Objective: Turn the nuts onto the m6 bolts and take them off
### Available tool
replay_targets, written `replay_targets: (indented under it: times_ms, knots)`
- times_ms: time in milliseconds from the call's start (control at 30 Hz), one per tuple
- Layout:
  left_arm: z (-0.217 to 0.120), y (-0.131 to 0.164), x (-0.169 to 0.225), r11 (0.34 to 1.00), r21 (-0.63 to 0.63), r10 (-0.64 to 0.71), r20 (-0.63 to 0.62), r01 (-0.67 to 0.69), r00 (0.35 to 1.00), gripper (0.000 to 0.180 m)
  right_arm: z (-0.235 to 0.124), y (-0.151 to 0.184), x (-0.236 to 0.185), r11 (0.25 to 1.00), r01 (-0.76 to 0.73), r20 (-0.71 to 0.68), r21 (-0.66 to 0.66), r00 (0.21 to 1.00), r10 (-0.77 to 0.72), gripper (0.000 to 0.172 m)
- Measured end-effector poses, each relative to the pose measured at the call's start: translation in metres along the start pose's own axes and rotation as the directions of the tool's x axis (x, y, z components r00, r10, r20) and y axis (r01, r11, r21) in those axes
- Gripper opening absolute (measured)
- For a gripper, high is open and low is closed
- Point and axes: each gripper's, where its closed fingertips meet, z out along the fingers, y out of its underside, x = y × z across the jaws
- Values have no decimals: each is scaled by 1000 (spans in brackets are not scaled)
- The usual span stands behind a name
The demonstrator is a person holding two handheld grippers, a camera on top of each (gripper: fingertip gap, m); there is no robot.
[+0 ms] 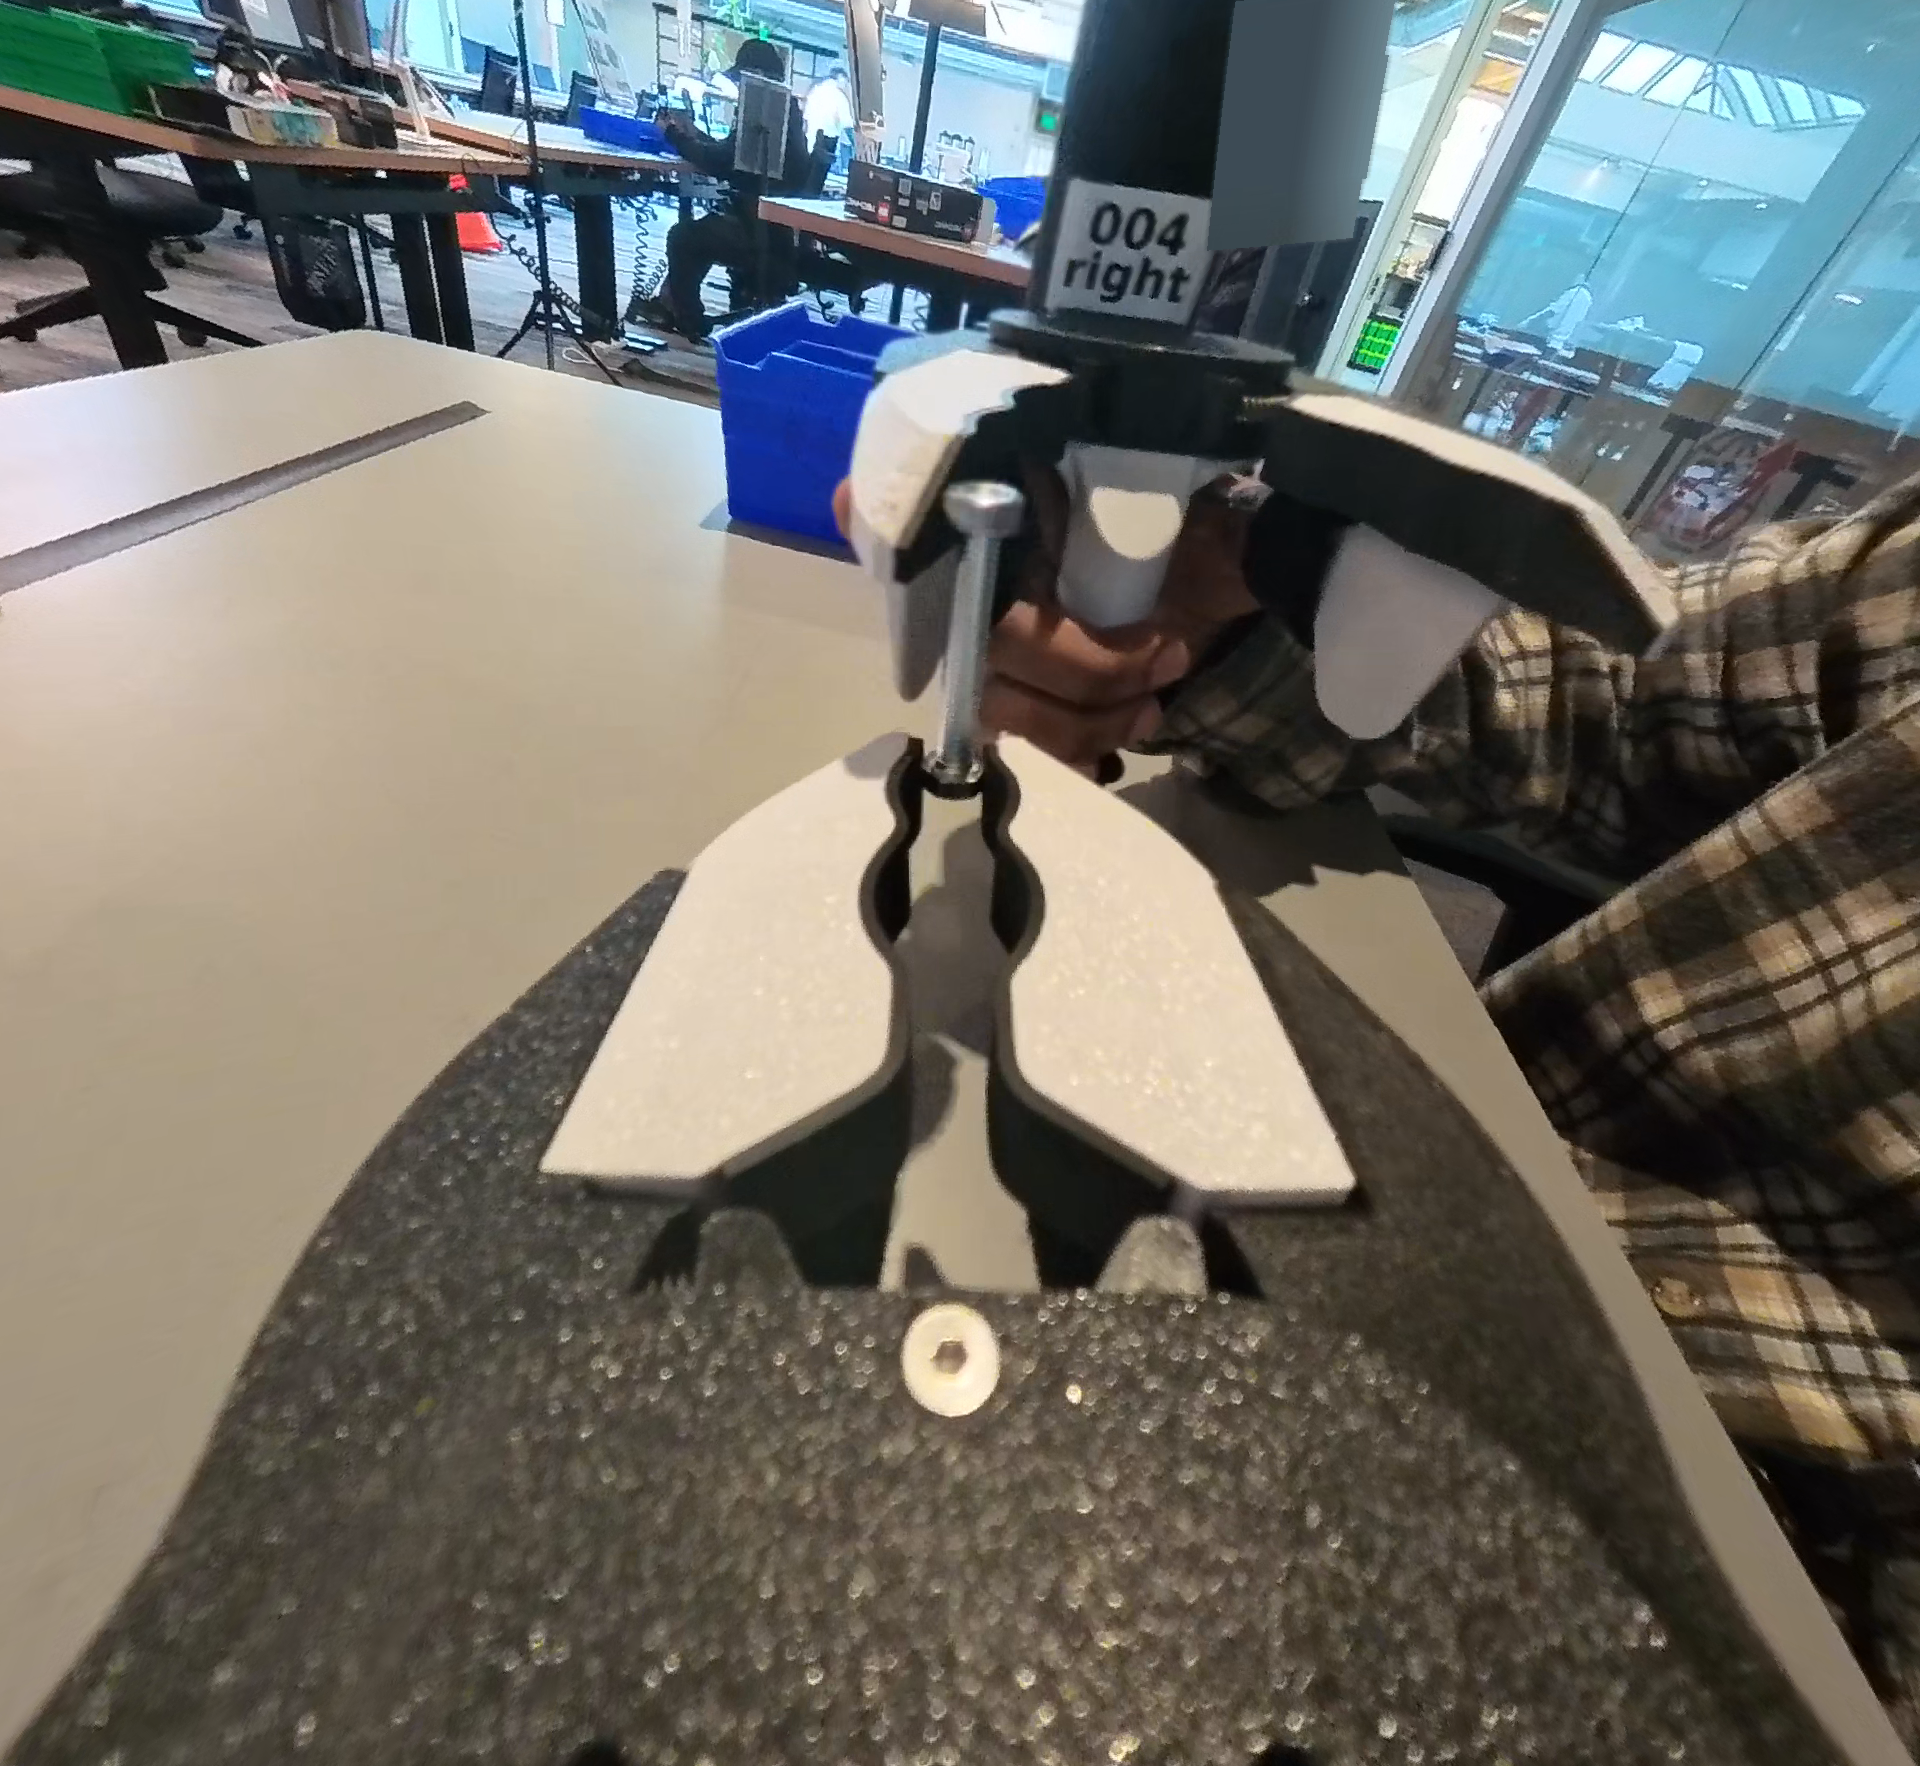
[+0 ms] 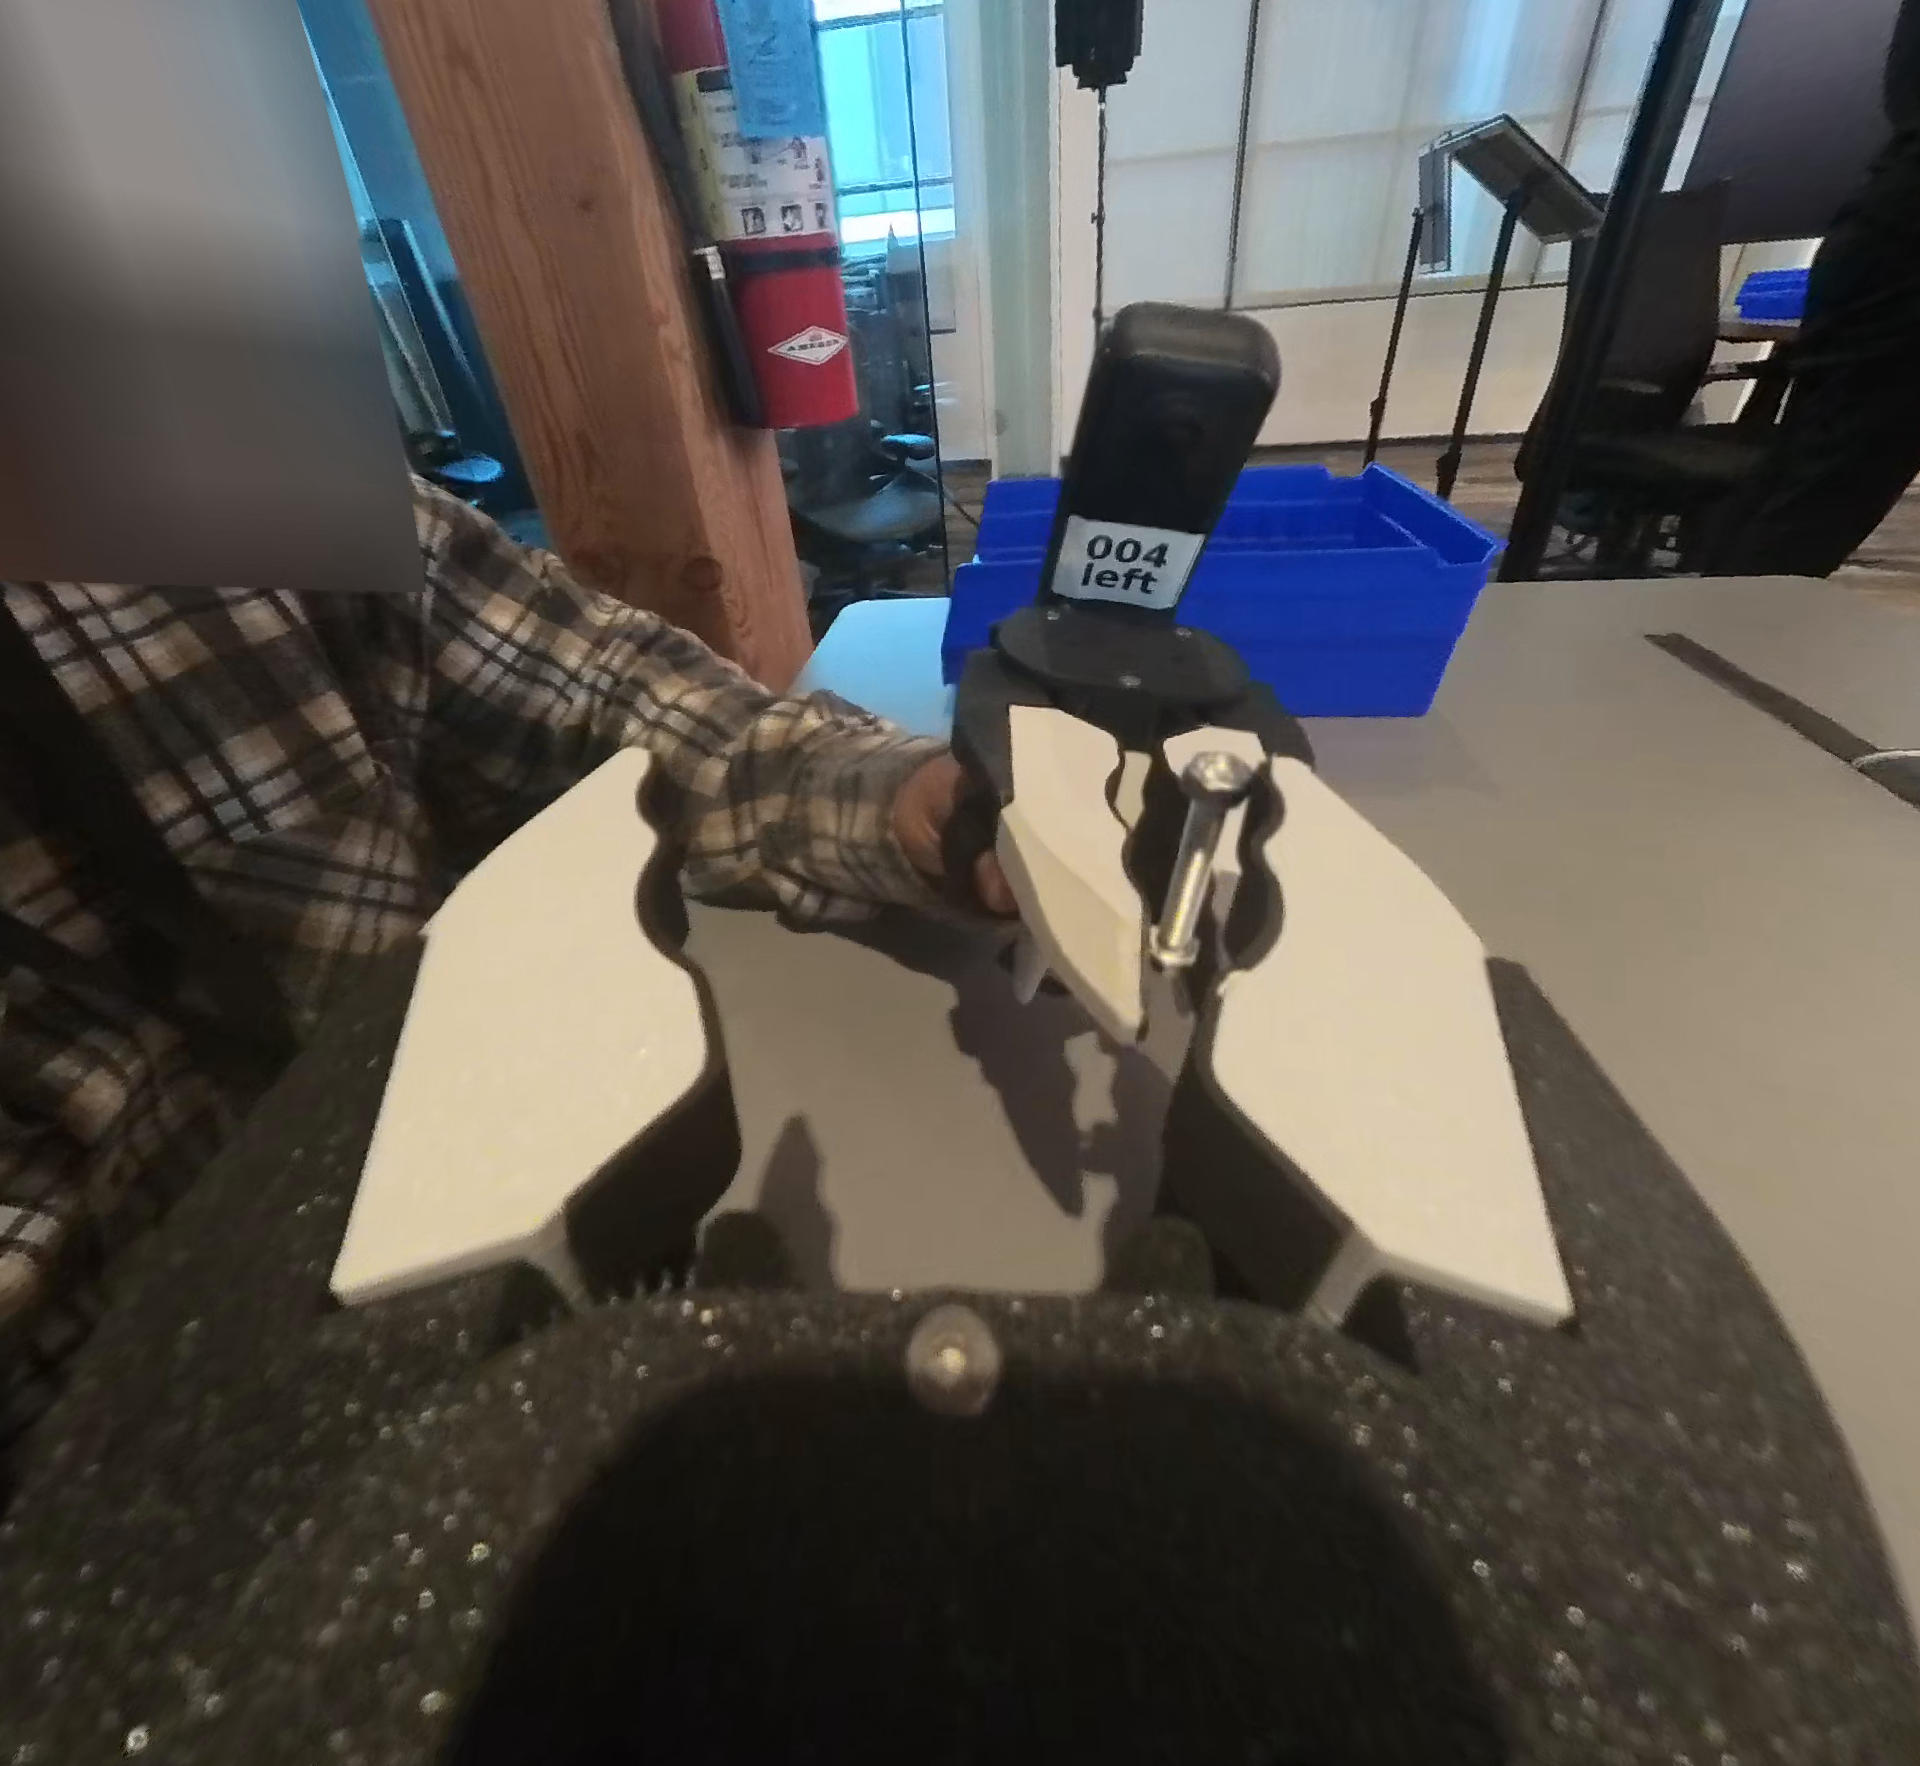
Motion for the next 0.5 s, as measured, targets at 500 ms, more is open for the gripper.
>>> replay_targets:
  times_ms: [500]
  knots:
    - [-3, -3, -3, 1000, 8, -4, 15, 4, 1000, 10, -8, -2, 2, 998, 16, -101, 53, 995, -11, 111]
